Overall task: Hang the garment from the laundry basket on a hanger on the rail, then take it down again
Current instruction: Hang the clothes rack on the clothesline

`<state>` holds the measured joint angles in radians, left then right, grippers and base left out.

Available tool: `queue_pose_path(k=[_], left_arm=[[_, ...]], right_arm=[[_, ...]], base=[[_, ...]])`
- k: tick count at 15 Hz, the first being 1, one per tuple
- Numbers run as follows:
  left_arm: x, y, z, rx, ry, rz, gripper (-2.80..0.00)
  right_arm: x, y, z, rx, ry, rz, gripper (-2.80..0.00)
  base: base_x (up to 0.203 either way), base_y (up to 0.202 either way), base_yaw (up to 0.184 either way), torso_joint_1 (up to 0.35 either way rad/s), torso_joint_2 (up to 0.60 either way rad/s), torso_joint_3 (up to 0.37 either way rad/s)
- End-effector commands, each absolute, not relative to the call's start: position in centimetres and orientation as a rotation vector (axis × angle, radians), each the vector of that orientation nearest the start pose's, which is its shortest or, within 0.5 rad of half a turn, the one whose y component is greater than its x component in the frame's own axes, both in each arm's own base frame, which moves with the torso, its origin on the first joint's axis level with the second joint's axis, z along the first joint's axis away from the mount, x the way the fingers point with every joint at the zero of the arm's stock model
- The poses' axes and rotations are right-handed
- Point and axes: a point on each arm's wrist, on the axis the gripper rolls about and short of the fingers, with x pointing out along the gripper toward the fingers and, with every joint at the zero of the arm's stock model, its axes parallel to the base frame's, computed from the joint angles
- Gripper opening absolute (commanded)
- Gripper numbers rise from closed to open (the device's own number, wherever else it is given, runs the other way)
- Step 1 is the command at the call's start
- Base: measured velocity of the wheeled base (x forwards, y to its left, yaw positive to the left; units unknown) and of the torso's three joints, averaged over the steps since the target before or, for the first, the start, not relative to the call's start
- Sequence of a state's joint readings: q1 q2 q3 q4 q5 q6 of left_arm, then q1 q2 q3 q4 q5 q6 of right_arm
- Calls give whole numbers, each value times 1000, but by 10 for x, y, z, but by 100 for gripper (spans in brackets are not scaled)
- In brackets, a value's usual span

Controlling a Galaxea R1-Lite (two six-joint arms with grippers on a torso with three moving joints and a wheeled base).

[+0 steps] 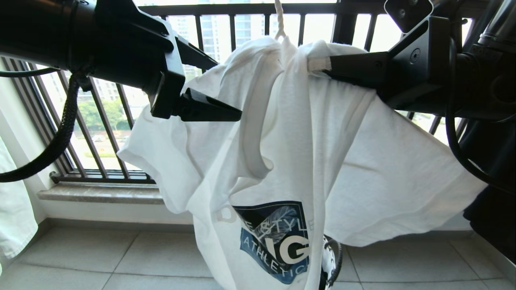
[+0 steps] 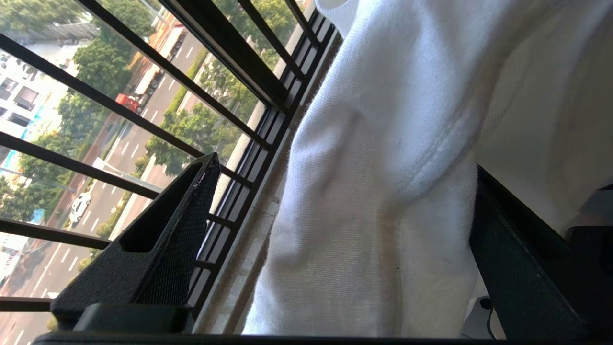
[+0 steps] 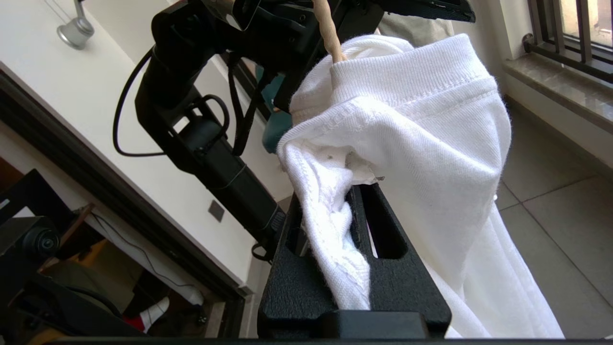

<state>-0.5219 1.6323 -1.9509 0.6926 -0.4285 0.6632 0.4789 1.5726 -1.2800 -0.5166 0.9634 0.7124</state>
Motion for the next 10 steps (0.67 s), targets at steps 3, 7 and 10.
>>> queue_pose_path(k=[3,7,10], left_arm=[[231,-145,379,624,83,-1049,0],[231,-151,378,626,71,-1070,-280],[229,-153,378,627,67,-1079,-280]], right_arm=[[238,145,344,521,279,1456,-280],[238,145,344,521,279,1456,-280],[238,145,344,521,277,1456,-280]], base=[[0,0,0,0,0,0],[0,0,0,0,0,0],[0,0,0,0,0,0]])
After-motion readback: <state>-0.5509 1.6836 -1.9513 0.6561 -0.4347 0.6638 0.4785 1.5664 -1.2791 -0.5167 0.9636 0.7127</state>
